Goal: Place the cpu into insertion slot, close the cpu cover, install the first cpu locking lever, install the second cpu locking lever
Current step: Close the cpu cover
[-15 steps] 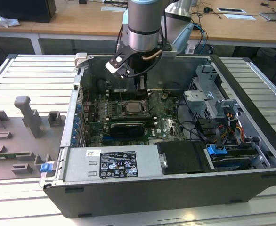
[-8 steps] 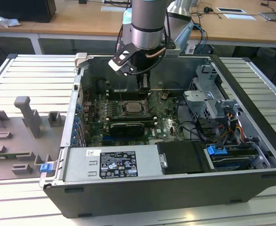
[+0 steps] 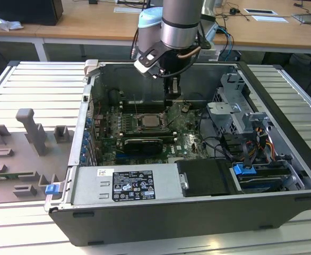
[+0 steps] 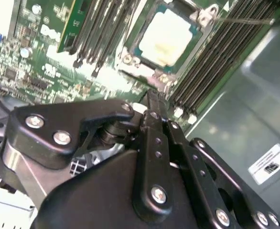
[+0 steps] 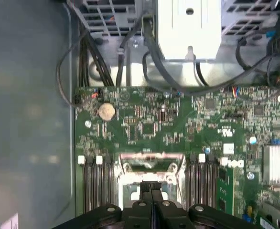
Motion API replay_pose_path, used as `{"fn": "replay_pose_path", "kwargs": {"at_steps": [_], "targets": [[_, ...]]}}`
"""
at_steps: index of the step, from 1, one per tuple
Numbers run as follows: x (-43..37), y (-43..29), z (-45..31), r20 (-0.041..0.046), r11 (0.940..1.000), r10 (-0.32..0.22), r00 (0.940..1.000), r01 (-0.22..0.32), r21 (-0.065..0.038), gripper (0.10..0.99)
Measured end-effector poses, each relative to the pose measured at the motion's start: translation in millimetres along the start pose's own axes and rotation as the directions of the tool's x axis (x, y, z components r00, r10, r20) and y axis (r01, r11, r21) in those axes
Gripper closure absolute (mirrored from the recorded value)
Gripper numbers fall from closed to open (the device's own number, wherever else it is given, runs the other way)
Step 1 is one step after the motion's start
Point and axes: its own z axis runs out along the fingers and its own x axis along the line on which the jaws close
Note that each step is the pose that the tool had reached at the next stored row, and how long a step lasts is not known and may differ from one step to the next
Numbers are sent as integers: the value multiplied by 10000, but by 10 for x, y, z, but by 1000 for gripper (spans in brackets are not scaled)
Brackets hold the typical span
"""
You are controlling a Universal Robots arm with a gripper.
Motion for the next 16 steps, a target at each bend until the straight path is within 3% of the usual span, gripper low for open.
{"fn": "replay_pose_path", "kwargs": {"at_steps": [9,16], "targets": [[-1,95,1,-15,10000,-31,10000,31,-55,980],[10,388,4,-17,9999,-109,9999,108,-54,980]]}}
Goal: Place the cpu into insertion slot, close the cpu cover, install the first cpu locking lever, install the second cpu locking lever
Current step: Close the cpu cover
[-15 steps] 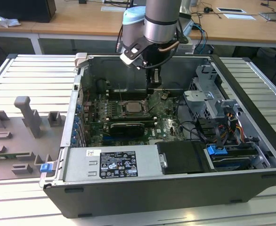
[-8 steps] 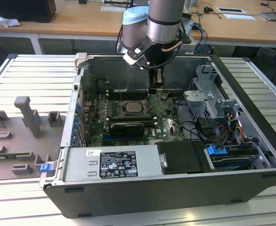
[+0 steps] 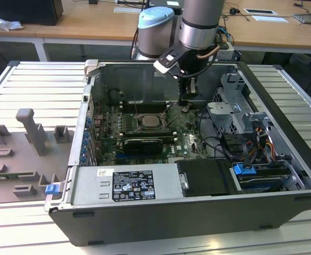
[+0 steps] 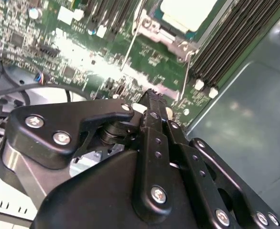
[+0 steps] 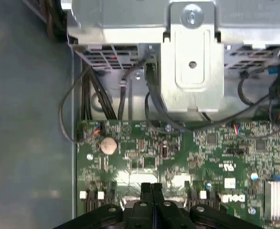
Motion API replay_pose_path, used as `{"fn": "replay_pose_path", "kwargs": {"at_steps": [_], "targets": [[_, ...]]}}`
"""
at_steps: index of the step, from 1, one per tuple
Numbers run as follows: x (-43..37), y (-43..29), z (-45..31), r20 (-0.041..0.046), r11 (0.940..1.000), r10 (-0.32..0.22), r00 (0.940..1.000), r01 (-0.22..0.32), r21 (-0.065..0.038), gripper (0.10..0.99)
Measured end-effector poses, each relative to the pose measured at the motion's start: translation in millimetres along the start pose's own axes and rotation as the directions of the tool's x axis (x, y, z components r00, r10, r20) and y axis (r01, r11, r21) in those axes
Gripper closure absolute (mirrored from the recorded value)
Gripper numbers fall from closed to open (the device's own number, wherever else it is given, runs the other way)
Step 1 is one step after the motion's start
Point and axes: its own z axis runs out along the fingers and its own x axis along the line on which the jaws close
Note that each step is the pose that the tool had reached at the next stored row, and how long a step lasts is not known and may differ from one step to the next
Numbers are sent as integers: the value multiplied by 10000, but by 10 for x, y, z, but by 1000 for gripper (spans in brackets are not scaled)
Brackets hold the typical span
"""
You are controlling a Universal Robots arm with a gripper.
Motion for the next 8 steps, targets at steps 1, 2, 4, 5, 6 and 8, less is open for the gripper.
{"fn": "replay_pose_path", "kwargs": {"at_steps": [1,2,4,5,6,8], "targets": [[1,27,4,2,10000,-37,10000,37,1,980],[3,45,9,2,10000,-62,10000,62,2,980],[5,60,26,1,10000,-82,10000,82,2,980],[5,62,42,2,10000,-88,10000,88,2,980],[4,62,55,1,10000,-88,10000,88,2,980],[4,62,89,2,10000,-90,10000,90,2,980]]}}
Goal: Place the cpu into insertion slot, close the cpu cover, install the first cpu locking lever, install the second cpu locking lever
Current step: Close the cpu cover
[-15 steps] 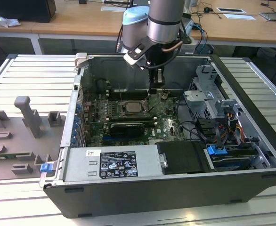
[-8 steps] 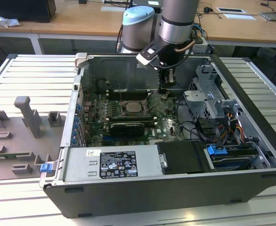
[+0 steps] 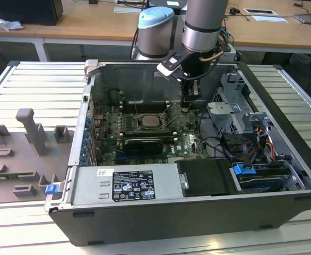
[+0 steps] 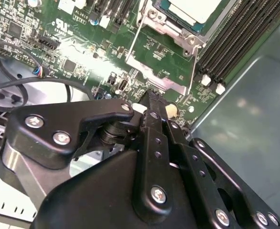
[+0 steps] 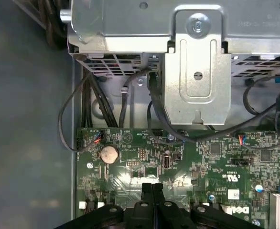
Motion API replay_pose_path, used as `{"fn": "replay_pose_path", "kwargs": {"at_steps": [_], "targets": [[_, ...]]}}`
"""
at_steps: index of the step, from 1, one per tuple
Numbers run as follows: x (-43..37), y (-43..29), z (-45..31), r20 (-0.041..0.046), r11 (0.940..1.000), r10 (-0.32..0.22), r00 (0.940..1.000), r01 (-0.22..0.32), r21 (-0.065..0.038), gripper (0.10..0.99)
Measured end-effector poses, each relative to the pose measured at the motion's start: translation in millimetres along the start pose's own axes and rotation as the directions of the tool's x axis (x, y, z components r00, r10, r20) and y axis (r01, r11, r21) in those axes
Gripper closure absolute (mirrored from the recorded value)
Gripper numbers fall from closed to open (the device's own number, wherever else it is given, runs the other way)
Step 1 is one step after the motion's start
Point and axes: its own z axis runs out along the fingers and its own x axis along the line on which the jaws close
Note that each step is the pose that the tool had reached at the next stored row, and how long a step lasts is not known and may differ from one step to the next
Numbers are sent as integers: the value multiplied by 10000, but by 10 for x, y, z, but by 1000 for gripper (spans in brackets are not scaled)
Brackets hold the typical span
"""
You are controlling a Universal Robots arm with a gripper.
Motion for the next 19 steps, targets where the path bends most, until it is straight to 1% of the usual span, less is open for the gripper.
{"fn": "replay_pose_path", "kwargs": {"at_steps": [4,6,11,12,13,14,17,19], "targets": [[-1,-5,57,-1,10000,-12,10000,12,-1,980],[0,-71,60,0,10000,-31,10000,31,0,980],[1,-189,62,-1,10000,-67,10000,67,1,980],[1,-277,65,-2,9999,-102,9999,102,2,980],[2,-338,66,-2,9999,-125,9999,125,2,980],[3,-445,68,-2,9999,-170,9999,170,3,980],[4,-580,72,-1,9997,-233,9997,233,5,980],[4,-636,76,-3,9997,-252,9997,252,4,980]]}}
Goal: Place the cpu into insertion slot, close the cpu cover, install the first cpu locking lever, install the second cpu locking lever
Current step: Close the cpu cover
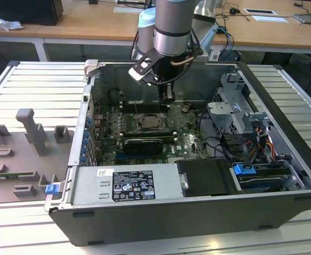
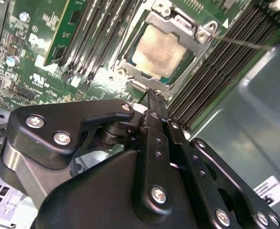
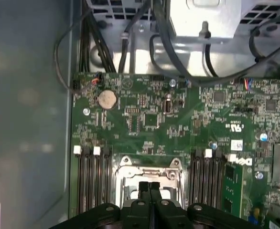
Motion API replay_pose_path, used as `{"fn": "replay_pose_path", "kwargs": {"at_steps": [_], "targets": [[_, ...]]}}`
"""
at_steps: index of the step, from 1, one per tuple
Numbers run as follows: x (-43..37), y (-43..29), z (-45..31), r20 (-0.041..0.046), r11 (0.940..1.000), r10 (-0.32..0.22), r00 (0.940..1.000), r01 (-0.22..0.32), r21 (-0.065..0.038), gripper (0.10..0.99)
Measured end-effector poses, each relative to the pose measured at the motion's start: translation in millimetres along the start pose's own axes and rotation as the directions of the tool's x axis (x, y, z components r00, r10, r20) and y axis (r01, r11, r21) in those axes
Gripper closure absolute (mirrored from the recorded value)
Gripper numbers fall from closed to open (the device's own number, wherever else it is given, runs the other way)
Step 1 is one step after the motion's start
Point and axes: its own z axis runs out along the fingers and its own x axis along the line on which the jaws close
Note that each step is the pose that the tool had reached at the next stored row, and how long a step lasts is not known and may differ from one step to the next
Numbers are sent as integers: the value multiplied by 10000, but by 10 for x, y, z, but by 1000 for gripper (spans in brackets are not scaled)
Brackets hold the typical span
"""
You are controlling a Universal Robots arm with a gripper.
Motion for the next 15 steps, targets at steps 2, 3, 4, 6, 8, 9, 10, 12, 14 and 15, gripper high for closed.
{"fn": "replay_pose_path", "kwargs": {"at_steps": [2,3,4,6,8,9,10,12,14,15], "targets": [[1,-31,11,-2,10000,-6,10000,6,-1,980],[1,-42,26,1,10000,-9,10000,9,1,980],[1,-48,45,0,10000,-13,10000,13,1,980],[-4,-63,99,0,10000,-60,10000,60,2,980],[-27,-90,153,-13,9999,-170,9999,170,4,980],[-41,-110,175,-37,9998,-216,9998,216,3,980],[-49,-140,194,-59,9997,-250,9997,250,2,980],[-49,-184,204,-82,9996,-276,9996,276,1,980],[-48,-228,215,-93,9995,-304,9995,304,1,980],[-47,-247,221,-97,9995,-319,9994,319,1,980]]}}
